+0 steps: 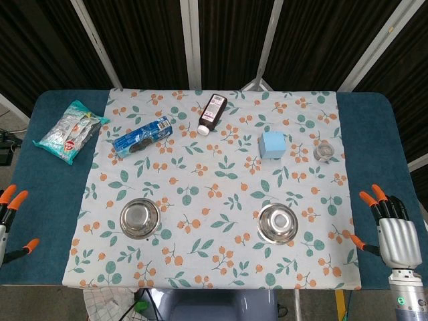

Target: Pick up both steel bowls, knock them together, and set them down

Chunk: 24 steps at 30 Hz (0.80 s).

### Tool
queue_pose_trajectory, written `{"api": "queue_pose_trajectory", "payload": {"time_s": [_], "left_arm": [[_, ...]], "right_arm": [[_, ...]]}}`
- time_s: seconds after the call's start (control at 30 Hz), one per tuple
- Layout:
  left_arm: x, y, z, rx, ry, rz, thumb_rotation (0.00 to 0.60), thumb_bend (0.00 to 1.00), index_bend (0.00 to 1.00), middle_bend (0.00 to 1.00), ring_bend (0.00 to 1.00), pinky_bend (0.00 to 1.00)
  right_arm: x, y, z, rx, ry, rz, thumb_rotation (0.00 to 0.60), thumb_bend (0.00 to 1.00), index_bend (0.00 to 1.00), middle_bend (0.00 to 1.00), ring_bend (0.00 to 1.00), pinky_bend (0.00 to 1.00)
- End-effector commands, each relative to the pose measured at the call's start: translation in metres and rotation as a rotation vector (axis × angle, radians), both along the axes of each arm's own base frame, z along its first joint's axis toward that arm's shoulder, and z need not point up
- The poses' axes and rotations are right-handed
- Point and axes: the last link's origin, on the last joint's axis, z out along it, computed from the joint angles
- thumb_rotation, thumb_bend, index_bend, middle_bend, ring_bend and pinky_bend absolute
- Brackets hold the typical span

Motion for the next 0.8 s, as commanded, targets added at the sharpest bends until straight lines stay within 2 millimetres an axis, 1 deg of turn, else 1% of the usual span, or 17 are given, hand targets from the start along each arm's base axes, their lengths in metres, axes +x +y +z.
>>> {"api": "queue_pose_trajectory", "payload": {"time_s": [0.03,0.4,0.5,0.67,0.8], "left_arm": [[0.0,0.0,0.0,0.001,0.0,0.0,0.6,0.1,0.13,0.0,0.0,0.06],[0.004,0.003,-0.007,-0.024,0.015,-0.034,0.6,0.11,0.13,0.0,0.0,0.06],[0.004,0.004,-0.008,-0.024,0.019,-0.038,0.6,0.11,0.13,0.0,0.0,0.06],[0.002,0.004,-0.007,-0.023,0.013,-0.035,0.6,0.11,0.13,0.0,0.0,0.06],[0.004,0.001,-0.005,-0.017,0.003,-0.044,0.6,0.11,0.13,0.0,0.0,0.06]], "right_arm": [[0.0,0.0,-0.001,0.004,0.003,-0.001,0.6,0.09,0.21,0.08,0.15,0.13],[0.001,0.001,-0.003,0.011,0.0,0.001,0.6,0.09,0.21,0.08,0.15,0.13],[0.002,0.002,-0.003,0.015,-0.009,0.002,0.6,0.09,0.21,0.08,0.15,0.11],[0.005,0.005,-0.004,0.031,-0.039,-0.005,0.6,0.09,0.21,0.08,0.15,0.09],[0.012,0.01,-0.009,0.068,-0.11,-0.006,0.6,0.09,0.21,0.08,0.15,0.09]]}}
